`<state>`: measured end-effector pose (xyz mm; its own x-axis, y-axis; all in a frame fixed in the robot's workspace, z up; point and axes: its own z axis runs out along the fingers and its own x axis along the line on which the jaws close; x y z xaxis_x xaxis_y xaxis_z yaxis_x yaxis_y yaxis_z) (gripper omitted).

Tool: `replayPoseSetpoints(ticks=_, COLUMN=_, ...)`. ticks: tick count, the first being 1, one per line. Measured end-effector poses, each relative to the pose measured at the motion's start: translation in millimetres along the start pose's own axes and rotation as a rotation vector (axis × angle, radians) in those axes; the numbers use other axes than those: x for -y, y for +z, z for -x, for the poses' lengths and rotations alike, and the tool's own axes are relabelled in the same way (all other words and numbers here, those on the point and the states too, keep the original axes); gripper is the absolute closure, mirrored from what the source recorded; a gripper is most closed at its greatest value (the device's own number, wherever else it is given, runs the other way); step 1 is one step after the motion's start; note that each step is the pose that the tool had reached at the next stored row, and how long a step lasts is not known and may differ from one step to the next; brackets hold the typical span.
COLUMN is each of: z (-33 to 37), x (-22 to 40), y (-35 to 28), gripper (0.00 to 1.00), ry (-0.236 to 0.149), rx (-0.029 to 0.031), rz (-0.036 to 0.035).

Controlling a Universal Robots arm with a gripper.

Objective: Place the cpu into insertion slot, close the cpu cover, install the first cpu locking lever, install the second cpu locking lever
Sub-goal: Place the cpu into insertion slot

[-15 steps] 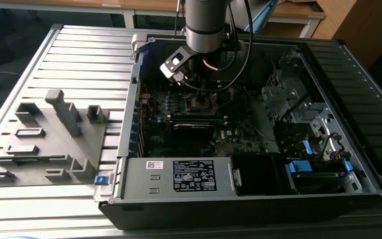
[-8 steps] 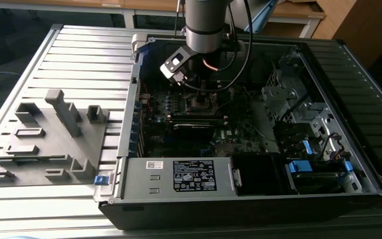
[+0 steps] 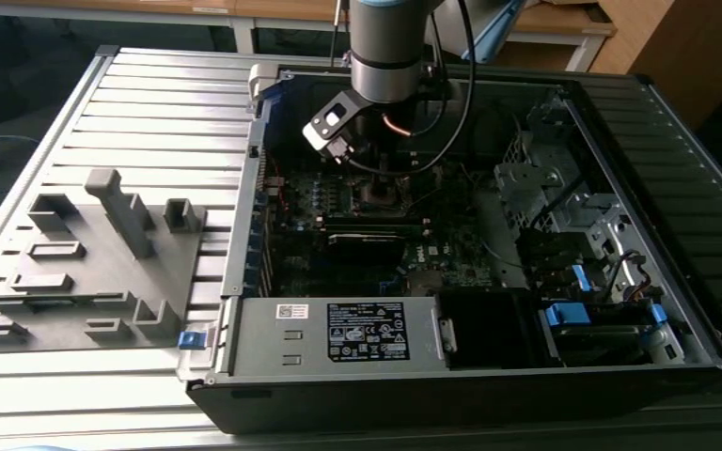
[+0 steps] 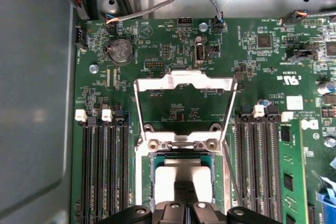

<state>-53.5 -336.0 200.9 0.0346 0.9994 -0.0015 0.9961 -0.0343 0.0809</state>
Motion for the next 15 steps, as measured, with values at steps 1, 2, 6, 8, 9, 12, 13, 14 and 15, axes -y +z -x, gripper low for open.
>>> replayPoseSetpoints(ticks=1, z=0.0, x=0.0, y=0.1, gripper=0.89, ry=0.0, rx=0.0002, rz=0.0)
replayPoseSetpoints(ticks=2, z=0.0, x=0.0, y=0.1, gripper=0.89, ry=0.0, rx=0.0002, rz=0.0)
replayPoseSetpoints(ticks=6, z=0.0, x=0.1, y=0.8, gripper=0.89, ry=0.0, rx=0.0001, rz=0.0002)
replayPoseSetpoints(ticks=8, z=0.2, x=0.2, y=1.7, gripper=0.89, ry=0.0, rx=0.0011, rz=-0.0005)
replayPoseSetpoints(ticks=9, z=0.2, x=0.3, y=1.8, gripper=0.89, ry=0.0, rx=0.0011, rz=-0.0005)
replayPoseSetpoints(ticks=12, z=0.0, x=0.2, y=2.2, gripper=0.89, ry=0.0, rx=0.0005, rz=0.0)
replayPoseSetpoints(ticks=13, z=0.0, x=0.2, y=2.2, gripper=0.89, ry=0.0, rx=0.0004, rz=0.0)
replayPoseSetpoints(ticks=14, z=0.0, x=0.2, y=2.2, gripper=0.89, ry=0.0, rx=0.0004, rz=0.0)
replayPoseSetpoints(ticks=15, z=0.0, x=0.2, y=2.2, gripper=0.89, ry=0.0, rx=0.0004, rz=0.0)
